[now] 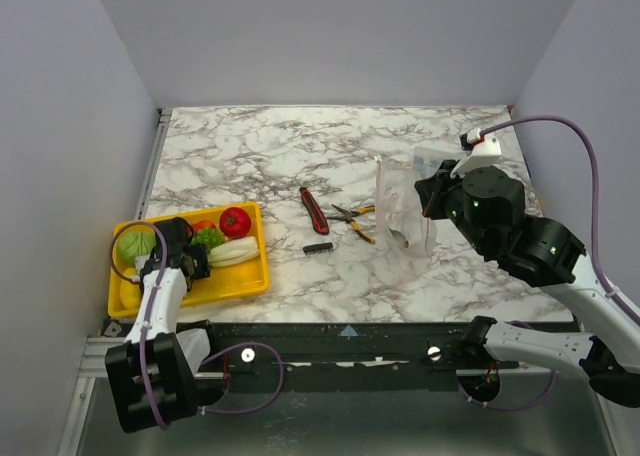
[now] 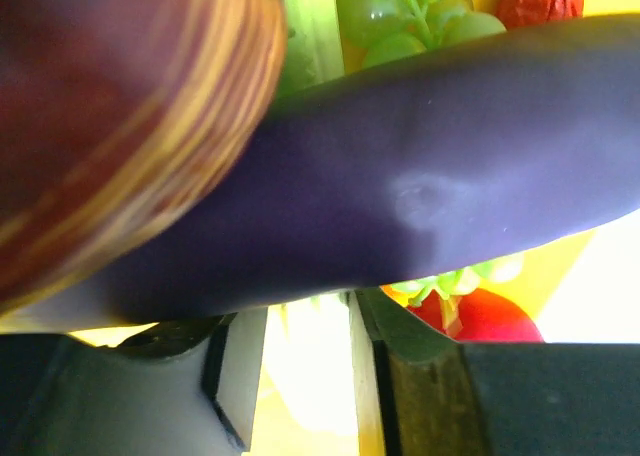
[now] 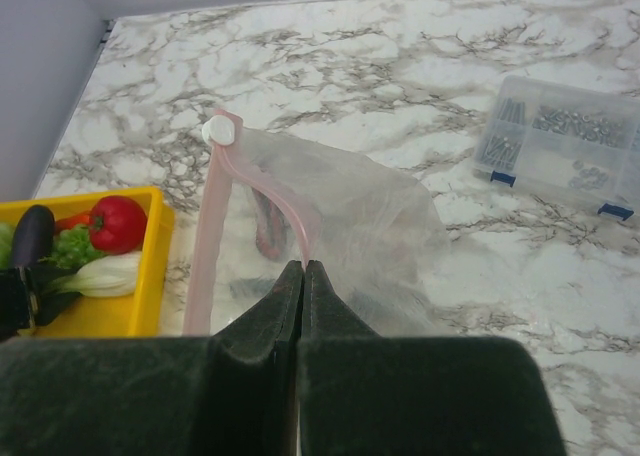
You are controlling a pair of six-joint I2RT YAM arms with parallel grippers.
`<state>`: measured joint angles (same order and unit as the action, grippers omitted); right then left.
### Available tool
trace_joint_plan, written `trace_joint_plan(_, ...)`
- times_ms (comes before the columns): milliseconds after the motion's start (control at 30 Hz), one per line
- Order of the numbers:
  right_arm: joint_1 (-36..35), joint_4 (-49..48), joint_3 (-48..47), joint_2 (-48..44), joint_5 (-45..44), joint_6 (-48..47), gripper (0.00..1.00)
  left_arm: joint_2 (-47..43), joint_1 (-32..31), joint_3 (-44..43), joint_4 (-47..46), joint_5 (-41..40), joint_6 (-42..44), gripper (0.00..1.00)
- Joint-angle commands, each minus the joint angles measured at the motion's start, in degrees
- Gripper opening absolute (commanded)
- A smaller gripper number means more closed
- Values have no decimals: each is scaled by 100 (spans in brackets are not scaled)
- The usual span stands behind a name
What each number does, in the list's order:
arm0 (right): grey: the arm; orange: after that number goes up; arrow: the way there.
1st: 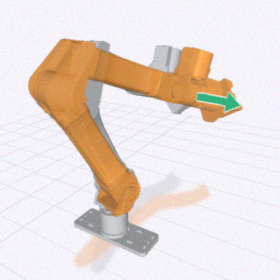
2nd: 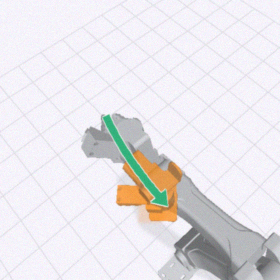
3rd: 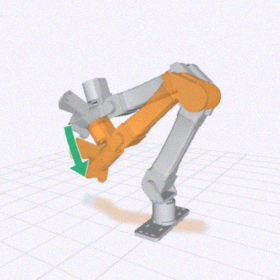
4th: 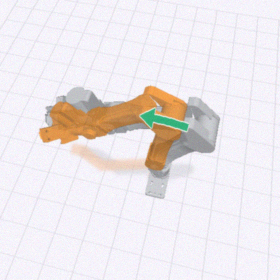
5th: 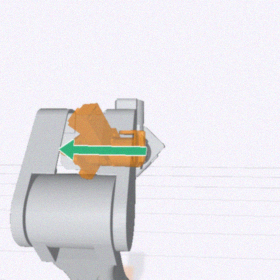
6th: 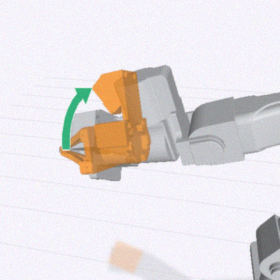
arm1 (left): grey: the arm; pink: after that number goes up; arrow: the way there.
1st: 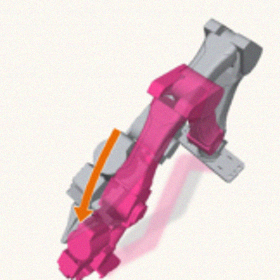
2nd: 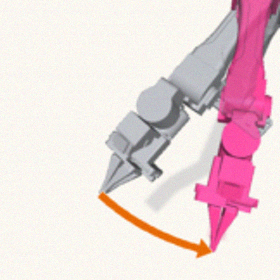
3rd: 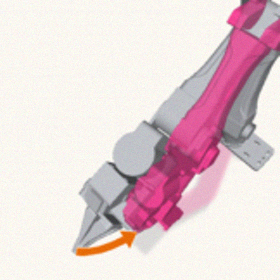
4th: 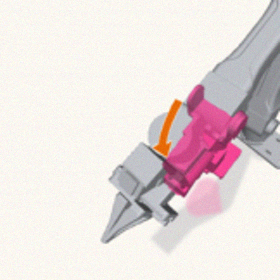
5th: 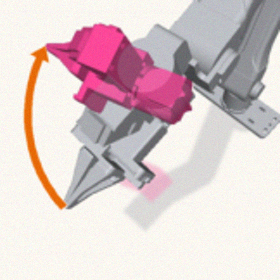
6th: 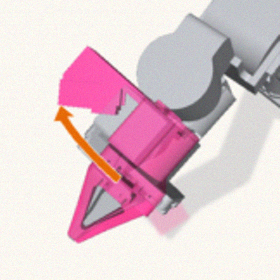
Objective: Place the food in the zip-top bag and seal the zipper
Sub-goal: Adjust the fake vegetable in the bin.
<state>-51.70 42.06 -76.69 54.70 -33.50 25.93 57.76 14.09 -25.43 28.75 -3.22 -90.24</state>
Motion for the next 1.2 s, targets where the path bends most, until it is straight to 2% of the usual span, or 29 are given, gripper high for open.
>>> trace_joint_plan(0,-25,-183,-168,-26,76,11,0,-362,42,114,281,-81,80,29)
trace_joint_plan(200,-25,-233,-165,-32,62,-7,1,-1038,40,-82,781,-32,306,15)
trace_joint_plan(367,-32,-269,-149,-8,64,-13,1,-1614,40,-238,1126,94,442,12)
trace_joint_plan(567,-31,-312,-157,77,157,-9,1,-1896,33,-653,1382,681,835,1)
trace_joint_plan(800,-27,-362,-154,160,204,4,0,-2145,-152,-1352,1786,795,1307,0)
trace_joint_plan(933,-29,-373,-179,205,272,20,0,-2256,-246,-1805,2394,539,1334,0)
trace_joint_plan(1167,-25,-388,-188,199,239,5,0,-2275,-260,-2027,2807,505,1160,0)
